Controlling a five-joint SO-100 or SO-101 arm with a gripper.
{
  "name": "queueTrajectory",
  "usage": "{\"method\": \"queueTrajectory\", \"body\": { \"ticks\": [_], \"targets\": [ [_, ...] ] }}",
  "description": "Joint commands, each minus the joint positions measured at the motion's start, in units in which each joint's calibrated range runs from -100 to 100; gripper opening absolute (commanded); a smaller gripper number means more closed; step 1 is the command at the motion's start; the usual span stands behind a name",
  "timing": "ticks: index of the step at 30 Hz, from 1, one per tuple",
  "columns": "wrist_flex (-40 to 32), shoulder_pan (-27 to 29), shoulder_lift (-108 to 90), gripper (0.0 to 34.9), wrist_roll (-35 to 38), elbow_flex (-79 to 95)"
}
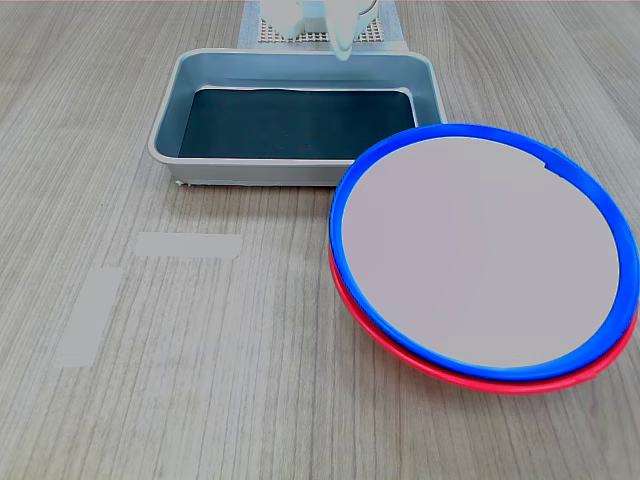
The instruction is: Lift the stacked dish and set it down on the table.
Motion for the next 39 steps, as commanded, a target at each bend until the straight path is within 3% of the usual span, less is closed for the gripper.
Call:
{"method": "queueTrajectory", "body": {
  "ticks": [1, 6, 9, 14, 26, 39],
  "targets": [
    [1.8, -3.0, 13.4, 11.1, 2.4, -16.1],
    [6.9, -5.8, 36.7, 8.2, 3.8, -37.4],
    [10.9, -6.4, 52.7, 9.6, 3.8, -52.1],
    [10.5, -6.6, 64.3, 11.8, 4.5, -61.5],
    [8.0, -7.2, 78.2, 14.3, 6.3, -68.8],
    [2.1, -8.4, 86.7, 13.9, 5.8, -72.8]
  ]
}}
